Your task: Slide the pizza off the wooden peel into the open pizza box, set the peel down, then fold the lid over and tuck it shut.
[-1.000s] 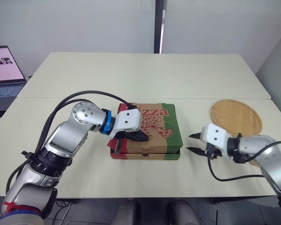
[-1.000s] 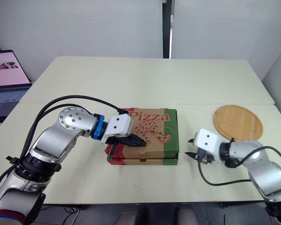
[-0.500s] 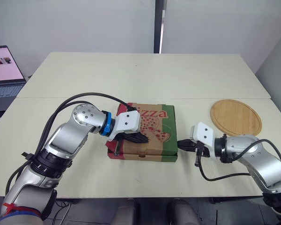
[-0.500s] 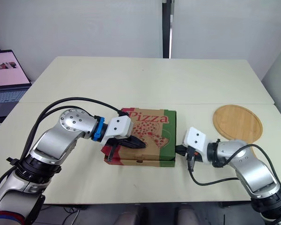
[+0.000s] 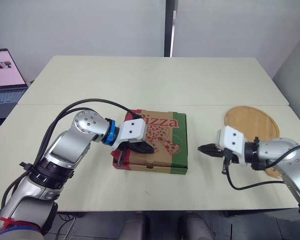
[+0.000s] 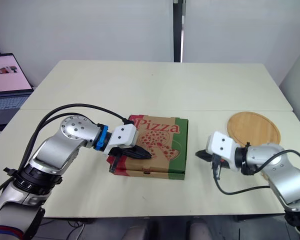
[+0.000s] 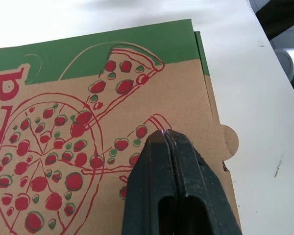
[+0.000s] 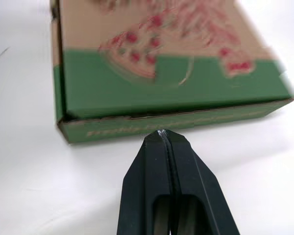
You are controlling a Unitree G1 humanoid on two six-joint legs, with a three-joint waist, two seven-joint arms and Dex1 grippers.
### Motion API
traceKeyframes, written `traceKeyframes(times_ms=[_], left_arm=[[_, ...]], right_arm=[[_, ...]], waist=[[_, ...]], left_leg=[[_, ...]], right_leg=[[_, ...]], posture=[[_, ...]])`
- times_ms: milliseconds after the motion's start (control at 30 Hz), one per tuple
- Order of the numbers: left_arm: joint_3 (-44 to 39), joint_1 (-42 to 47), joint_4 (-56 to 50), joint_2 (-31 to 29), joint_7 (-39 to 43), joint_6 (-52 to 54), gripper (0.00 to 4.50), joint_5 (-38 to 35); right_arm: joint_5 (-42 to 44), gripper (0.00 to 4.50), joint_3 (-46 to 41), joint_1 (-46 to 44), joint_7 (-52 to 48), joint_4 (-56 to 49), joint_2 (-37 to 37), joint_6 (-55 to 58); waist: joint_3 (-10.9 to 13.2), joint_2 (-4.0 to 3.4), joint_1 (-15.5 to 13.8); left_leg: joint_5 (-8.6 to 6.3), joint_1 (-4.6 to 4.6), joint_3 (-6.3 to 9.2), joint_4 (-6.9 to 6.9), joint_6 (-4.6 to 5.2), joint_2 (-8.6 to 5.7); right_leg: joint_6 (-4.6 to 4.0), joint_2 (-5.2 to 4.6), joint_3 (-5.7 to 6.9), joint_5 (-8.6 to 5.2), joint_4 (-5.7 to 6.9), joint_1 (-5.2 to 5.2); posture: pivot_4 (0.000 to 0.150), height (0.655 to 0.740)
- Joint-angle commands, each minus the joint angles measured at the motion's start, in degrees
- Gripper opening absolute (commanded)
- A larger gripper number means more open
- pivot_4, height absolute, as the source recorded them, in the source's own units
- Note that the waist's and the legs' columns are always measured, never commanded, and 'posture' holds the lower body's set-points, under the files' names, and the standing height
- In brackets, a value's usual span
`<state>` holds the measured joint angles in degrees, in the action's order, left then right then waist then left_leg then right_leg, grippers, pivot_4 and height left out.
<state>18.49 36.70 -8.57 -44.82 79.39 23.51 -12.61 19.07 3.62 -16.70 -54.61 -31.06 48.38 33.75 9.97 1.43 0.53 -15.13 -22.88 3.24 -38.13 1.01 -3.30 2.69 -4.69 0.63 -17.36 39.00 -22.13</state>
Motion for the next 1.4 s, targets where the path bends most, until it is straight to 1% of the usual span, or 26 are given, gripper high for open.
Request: traceKeyframes(times_ms=[33,133,200,333,433,567,633,700,800,900,1000,1033,1167,1400], left_arm=[[-0.63,0.28,-0.47,-0.33,-0.01,-0.19,0.0,0.06],[-0.76,0.38,-0.36,-0.07,-0.37,-0.2,0.0,0.09],[-1.04,0.22,-0.67,-0.11,-0.63,0.05,0.0,-0.09],[-3.4,-0.76,-2.61,-0.74,-1.66,1.6,0.0,-1.97],[-6.56,-1.36,-3.88,-2.05,-2.35,3.97,0.0,-4.23],[-14.86,-2.48,-3.38,-7.99,-2.09,8.26,0.0,-8.55],[-18.2,-4.0,-1.05,-12.59,-0.84,8.63,0.0,-8.85],[-19.97,-6.0,2.02,-16.91,0.55,6.24,0.0,-7.42],[-21.14,-11.88,4.3,-23.08,4.26,0.88,0.0,-5.32],[-21.8,-17.7,3.67,-26.22,6.97,-2.62,0.0,-5.09],[-22.15,-20.29,3.57,-26.29,7.14,-4.62,0.0,-5.05],[-21.97,-20.08,3.81,-25.47,6.29,-4.66,0.0,-5.08],[-19.78,-17.65,5.03,-22.31,3.74,-5.65,0.0,-4.17],[-15.08,-12.23,7.16,-16.93,2.64,-7.22,0.0,-1.66]], right_arm=[[1.56,0.01,3.34,-2.65,2.14,-3.63,-4.18,1.06],[-2.29,0.01,10.97,-5.12,4.67,-1.9,-10.02,0.26],[-4.96,0.01,14.3,-6.3,5.51,0.41,-12.22,-1.18],[-8.9,0.01,19.54,-9.31,6.29,5.2,-16.24,-3.73],[-10.03,0.01,21.19,-11.11,5.73,7.12,-18.16,-4.7],[-10.92,0.01,22.94,-13.98,4.5,9.13,-20.17,-5.71],[-11.59,0.01,23.5,-14.79,3.71,9.93,-20.56,-6.61],[-11.87,0.01,23.69,-15.22,3.01,10.43,-20.72,-7.17],[-12.11,0.01,23.82,-15.6,2.13,11.04,-20.77,-7.92],[-12.14,0.01,23.83,-15.69,1.28,11.29,-20.88,-8.38],[-12.3,0.01,23.78,-15.74,0.7,11.51,-21.08,-8.75],[-12.37,0.01,23.79,-15.75,0.52,11.53,-21.12,-8.82],[-12.65,0.01,23.77,-15.74,-0.12,11.64,-21.3,-8.99],[-13.3,0.01,23.66,-15.83,-0.86,11.96,-21.61,-9.24]], waist=[[0.0,0.0,-0.03],[0.0,0.0,-0.03],[0.0,0.0,-0.05],[0.0,0.0,-0.05],[0.0,0.0,-0.01],[0.0,0.0,0.87],[0.0,0.0,1.24],[0.0,-0.02,1.37],[0.01,-0.03,1.33],[0.02,-0.05,1.17],[0.02,-0.05,0.68],[0.03,-0.05,0.59],[0.03,-0.05,0.46],[0.03,-0.04,0.84]], left_leg=[[0.0,-0.01,0.0,0.0,0.0,0.0],[0.0,-0.02,0.01,0.0,-0.01,-0.01],[0.01,-0.02,0.01,0.0,-0.01,-0.03],[0.04,-0.03,0.0,-0.03,-0.08,-0.08],[0.12,-0.03,0.01,-0.02,-0.21,-0.06],[0.13,-0.03,0.02,0.01,-0.23,0.0],[0.14,-0.01,0.05,0.04,-0.24,0.0],[0.14,0.01,0.04,0.07,-0.24,-0.03],[0.12,0.0,0.03,0.09,-0.22,-0.02],[0.05,-0.01,0.03,0.09,-0.09,-0.03],[0.01,-0.01,0.05,0.08,-0.04,-0.02],[0.01,-0.01,0.06,0.08,-0.03,-0.02],[0.0,0.0,0.05,0.08,-0.02,-0.03],[0.01,-0.02,0.03,0.08,-0.03,-0.04]], right_leg=[[0.0,0.0,0.0,0.0,0.0,-0.01],[0.0,-0.01,0.0,0.0,0.0,-0.02],[0.0,-0.01,0.0,0.0,0.02,-0.04],[0.0,-0.01,0.0,0.0,0.02,-0.07],[0.0,0.0,0.0,0.0,0.07,-0.11],[0.0,0.04,-0.01,0.0,0.07,-0.15],[0.0,0.06,0.0,0.0,0.08,-0.16],[0.0,0.06,-0.01,0.0,0.08,-0.16],[0.0,0.06,-0.01,0.0,0.07,-0.18],[-0.01,0.02,-0.01,0.0,0.04,-0.18],[-0.01,-0.02,0.03,0.0,0.02,-0.19],[-0.01,-0.03,0.04,0.0,0.02,-0.19],[-0.01,-0.02,0.04,0.0,0.03,-0.18],[-0.01,0.01,0.03,0.0,0.1,-0.17]], posture=[[0.15,0.7281],[0.15,0.7281],[0.15,0.7281],[0.15,0.7281],[0.15,0.7281],[0.15,0.7281],[0.15,0.7281],[0.15,0.7281],[0.15,0.7281],[0.15,0.7281],[0.15,0.7281],[0.15,0.7281],[0.15,0.7281],[0.15,0.7281]])
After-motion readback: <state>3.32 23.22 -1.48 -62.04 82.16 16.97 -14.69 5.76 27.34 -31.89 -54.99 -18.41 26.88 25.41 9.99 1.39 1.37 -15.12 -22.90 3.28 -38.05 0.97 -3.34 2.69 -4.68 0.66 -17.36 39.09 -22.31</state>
